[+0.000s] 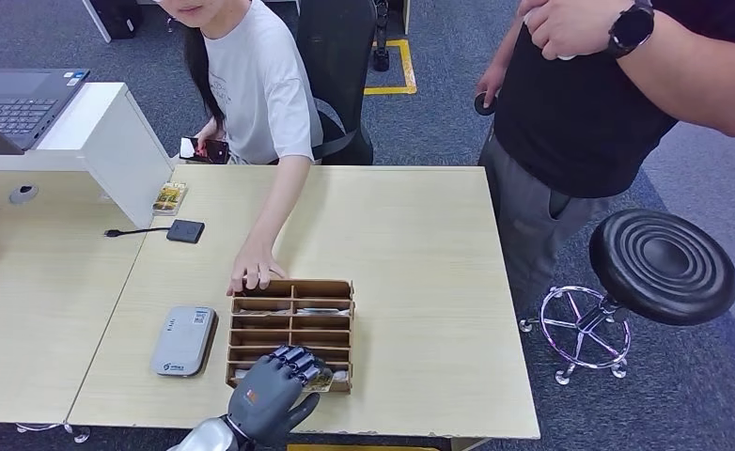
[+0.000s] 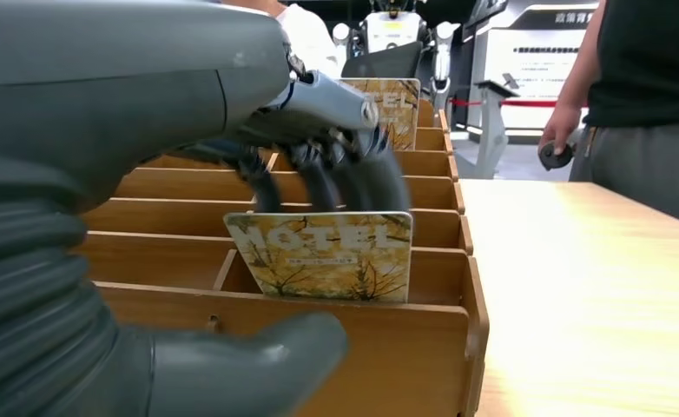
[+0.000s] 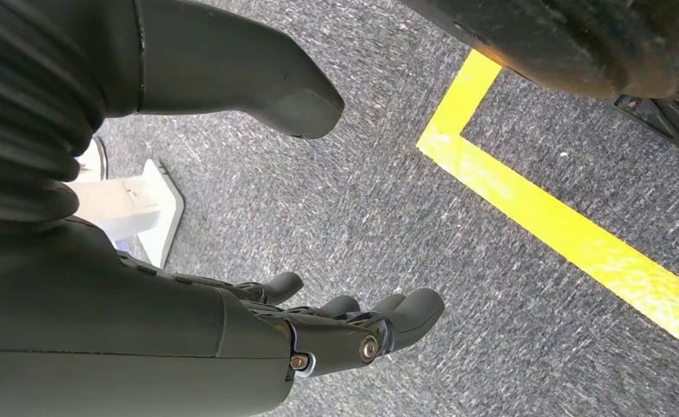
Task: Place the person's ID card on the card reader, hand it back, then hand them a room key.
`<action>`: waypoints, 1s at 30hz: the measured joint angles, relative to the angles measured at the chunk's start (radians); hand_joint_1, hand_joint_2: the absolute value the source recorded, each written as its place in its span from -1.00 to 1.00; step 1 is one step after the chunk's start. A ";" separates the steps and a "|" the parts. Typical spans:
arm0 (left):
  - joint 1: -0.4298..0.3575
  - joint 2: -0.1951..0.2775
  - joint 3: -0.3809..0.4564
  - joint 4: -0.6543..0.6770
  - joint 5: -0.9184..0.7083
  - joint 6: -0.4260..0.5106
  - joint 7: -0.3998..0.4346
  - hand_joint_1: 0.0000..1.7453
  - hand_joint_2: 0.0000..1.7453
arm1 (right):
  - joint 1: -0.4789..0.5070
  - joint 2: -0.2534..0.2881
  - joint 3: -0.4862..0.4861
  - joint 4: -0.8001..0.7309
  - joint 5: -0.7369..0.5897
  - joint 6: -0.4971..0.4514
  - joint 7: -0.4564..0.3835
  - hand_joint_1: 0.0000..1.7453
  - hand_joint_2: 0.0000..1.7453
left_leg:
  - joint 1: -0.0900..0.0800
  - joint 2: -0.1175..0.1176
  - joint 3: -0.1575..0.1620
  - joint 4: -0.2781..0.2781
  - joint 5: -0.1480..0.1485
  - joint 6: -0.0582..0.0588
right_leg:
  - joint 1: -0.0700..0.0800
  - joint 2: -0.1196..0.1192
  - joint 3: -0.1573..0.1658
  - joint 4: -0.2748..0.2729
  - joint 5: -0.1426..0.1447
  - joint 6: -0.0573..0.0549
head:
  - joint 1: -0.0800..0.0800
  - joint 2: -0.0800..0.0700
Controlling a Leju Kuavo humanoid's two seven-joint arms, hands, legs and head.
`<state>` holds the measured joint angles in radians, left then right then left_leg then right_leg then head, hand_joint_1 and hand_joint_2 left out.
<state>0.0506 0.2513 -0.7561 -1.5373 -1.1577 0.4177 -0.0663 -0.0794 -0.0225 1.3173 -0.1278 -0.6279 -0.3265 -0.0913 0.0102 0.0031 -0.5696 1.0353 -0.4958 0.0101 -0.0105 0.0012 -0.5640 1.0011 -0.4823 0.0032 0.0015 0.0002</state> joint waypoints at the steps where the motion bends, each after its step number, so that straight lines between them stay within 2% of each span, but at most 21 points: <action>1: 0.000 0.000 0.000 0.000 0.001 0.000 0.000 -0.12 1.00 | 0.000 0.000 0.000 0.000 0.000 0.000 0.000 -1.00 1.00 | 0.000 0.000 0.000 0.000 0.000 0.000 | 0.000 0.000 0.000 0.000 0.000 0.000 | 0.000 0.000; 12: 0.000 -0.003 0.000 0.000 0.009 0.000 -0.006 -0.08 1.00 | 0.000 0.000 0.003 0.000 0.001 0.000 0.000 -1.00 1.00 | 0.000 0.000 0.000 0.000 0.000 0.000 | 0.000 0.000 0.000 0.000 0.000 0.000 | 0.000 0.000; 14: 0.000 -0.003 0.000 0.000 0.009 0.000 -0.006 0.32 1.00 | 0.000 0.000 0.003 0.000 0.001 0.000 0.000 -1.00 1.00 | 0.000 0.000 0.000 0.000 0.000 0.000 | 0.000 0.000 0.000 0.000 0.000 0.000 | 0.000 0.000; 16: 0.000 -0.003 0.000 0.000 0.010 0.000 -0.006 0.85 1.00 | 0.000 0.000 0.003 0.000 0.001 0.000 0.000 -1.00 1.00 | 0.000 0.000 0.000 0.000 0.000 0.000 | 0.000 0.000 0.000 0.000 0.000 0.000 | 0.000 0.000; 18: -0.001 -0.004 0.000 0.000 0.015 0.000 -0.007 1.00 1.00 | 0.000 0.000 0.003 0.000 0.001 0.000 0.000 -1.00 1.00 | 0.000 0.000 0.000 0.000 0.000 0.000 | 0.000 0.000 0.000 0.000 0.000 0.000 | 0.000 0.000; 30: -0.008 0.006 0.012 -0.035 0.080 -0.001 -0.043 1.00 1.00 | 0.001 0.000 0.005 0.000 -0.002 -0.002 -0.006 -1.00 1.00 | 0.000 0.000 0.000 0.000 0.000 0.000 | 0.000 0.000 0.000 0.000 0.000 0.000 | 0.000 0.000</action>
<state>0.0424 0.2573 -0.7443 -1.5726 -1.0778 0.4170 -0.1091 -0.0786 -0.0225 1.3226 -0.1278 -0.6304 -0.3281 -0.0972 0.0102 0.0031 -0.5696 1.0352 -0.4958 0.0101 -0.0105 0.0013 -0.5640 1.0012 -0.4824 0.0032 0.0015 0.0002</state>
